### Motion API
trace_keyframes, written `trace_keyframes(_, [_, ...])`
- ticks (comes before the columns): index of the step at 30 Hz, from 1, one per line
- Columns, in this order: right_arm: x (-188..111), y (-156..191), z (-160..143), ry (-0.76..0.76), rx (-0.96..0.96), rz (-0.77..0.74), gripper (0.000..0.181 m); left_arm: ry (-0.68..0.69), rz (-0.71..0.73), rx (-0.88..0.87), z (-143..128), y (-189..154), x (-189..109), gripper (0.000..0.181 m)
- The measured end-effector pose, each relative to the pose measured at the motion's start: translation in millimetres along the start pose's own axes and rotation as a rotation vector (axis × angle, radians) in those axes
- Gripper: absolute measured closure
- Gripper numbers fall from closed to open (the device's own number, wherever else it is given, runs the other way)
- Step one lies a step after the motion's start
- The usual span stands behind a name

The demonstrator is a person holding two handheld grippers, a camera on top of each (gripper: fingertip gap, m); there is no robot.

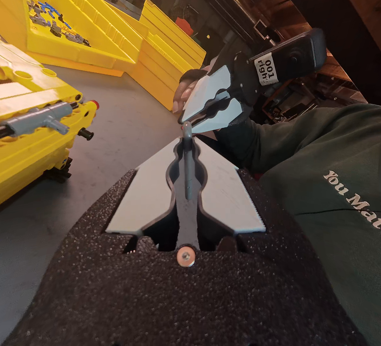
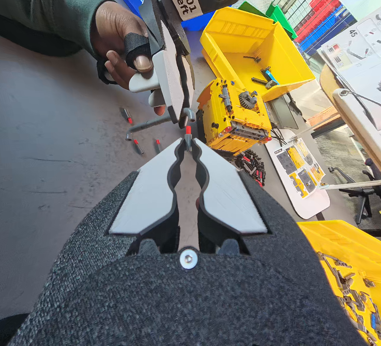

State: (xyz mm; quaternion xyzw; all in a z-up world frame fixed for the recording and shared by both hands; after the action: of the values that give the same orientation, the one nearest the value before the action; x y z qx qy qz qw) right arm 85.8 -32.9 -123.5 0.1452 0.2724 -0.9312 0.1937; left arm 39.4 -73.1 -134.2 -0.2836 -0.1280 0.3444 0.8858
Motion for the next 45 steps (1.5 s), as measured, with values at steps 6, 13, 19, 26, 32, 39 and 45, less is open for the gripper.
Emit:
trace_keyframes(6, [-1,3,-1,0.011,-0.023,0.010,0.175,0.053,0.008,-0.019,-8,1,4,0.175])
trace_keyframes(13, [0,12,-7,0.051,0.000,0.079,0.175,0.175,0.077,0.095,-20,2,7,0.175])
trace_keyframes(19, [-5,29,-10,0.071,0.053,0.227,0.176,0.377,0.132,0.349,-41,-7,12,0.175])
trace_keyframes(26, [-11,40,-14,0.161,0.039,0.306,0.176,0.465,0.135,0.464,-51,-14,17,0.175])
trace_keyframes(32, [-13,44,-13,0.171,0.044,0.331,0.176,0.439,0.112,0.491,-50,-19,16,0.174])
trace_keyframes(39, [-14,49,-14,0.156,0.059,0.337,0.176,0.434,0.102,0.480,-49,-23,17,0.175])
trace_keyframes(45, [-17,45,-9,0.064,0.139,0.258,0.176,0.368,0.075,0.377,-42,-26,18,0.175])
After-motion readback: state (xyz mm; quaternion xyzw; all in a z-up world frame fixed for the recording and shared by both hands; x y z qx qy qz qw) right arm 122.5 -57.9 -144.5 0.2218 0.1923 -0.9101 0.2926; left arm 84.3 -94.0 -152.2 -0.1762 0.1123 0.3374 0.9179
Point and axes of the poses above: each gripper's, where its closed fingertips meet, x out along the fingers, z out of its top, y = z × x across the jaws, the point moved 3 cm from there along -x, back along the fingers, and after that the axes turned 5 degrees about -y, right-handed, at the moved point
